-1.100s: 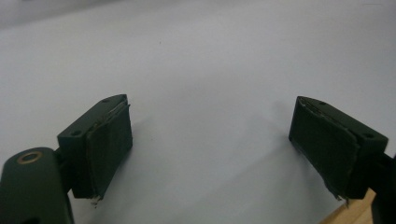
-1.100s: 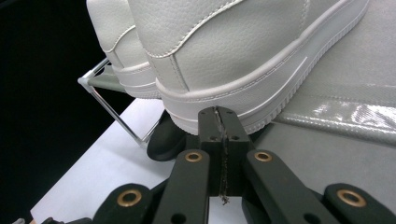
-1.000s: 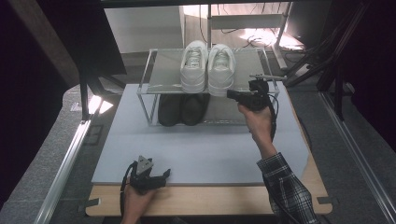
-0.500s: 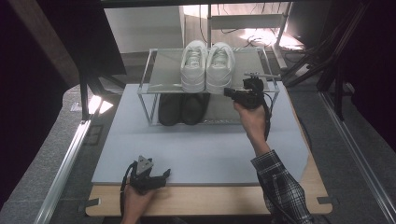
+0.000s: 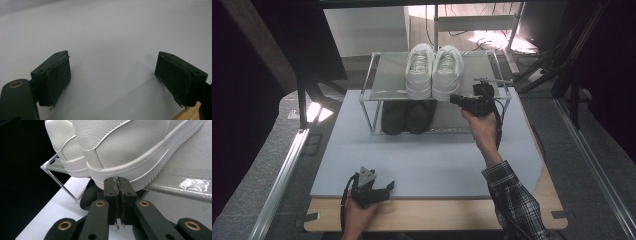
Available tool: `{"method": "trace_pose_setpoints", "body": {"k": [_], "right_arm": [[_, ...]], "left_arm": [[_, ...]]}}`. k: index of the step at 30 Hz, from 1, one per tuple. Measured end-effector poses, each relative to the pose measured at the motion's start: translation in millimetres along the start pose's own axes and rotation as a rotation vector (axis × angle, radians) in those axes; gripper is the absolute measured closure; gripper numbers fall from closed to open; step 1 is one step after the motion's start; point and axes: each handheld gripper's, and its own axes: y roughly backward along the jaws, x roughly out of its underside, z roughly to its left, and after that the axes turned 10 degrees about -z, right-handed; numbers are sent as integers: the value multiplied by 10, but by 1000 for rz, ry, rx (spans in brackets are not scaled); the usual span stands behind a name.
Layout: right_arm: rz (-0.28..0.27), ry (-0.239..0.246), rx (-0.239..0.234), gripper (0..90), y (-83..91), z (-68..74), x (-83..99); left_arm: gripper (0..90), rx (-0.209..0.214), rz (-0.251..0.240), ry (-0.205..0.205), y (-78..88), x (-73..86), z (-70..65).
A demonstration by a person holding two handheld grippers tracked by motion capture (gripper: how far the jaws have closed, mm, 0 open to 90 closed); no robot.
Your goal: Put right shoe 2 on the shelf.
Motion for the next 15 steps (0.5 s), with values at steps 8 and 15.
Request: {"method": "trace_pose_setpoints", "body": {"k": [8, 15], "right_arm": [[4, 8, -7, 818, 34, 6, -2], [7, 17, -10, 763, 96, -16, -2]], "left_arm": [[130, 0, 0, 0, 0, 0, 0], [130, 0, 0, 0, 0, 0, 0]]}}
